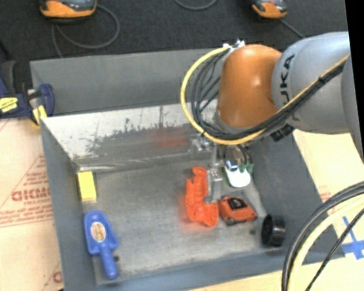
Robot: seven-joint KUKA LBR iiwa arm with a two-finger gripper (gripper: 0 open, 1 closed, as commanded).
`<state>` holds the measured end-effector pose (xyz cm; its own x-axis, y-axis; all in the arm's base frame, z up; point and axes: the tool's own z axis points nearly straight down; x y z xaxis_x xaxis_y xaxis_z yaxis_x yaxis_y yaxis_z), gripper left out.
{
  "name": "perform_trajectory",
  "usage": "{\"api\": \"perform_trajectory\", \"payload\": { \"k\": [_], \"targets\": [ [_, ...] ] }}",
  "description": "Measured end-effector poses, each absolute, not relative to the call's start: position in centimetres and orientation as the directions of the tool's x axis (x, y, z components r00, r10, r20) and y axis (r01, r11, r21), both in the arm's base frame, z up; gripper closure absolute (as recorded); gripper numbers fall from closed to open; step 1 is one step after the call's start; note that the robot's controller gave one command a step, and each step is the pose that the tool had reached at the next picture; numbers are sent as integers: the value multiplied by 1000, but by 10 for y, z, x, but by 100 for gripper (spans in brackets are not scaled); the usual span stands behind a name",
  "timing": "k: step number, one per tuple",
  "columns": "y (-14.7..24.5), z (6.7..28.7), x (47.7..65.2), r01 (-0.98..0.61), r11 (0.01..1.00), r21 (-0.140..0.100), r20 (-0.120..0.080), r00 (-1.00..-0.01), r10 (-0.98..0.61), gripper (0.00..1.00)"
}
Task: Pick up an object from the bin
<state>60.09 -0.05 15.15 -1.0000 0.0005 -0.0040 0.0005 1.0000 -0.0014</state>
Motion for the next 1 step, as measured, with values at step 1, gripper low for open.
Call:
{"api": "perform_trajectory", "payload": {
  "k": [1],
  "targets": [
    [0, 151, 601, 0, 1000, -1, -4, -1000, 0, 0]
  ]
}}
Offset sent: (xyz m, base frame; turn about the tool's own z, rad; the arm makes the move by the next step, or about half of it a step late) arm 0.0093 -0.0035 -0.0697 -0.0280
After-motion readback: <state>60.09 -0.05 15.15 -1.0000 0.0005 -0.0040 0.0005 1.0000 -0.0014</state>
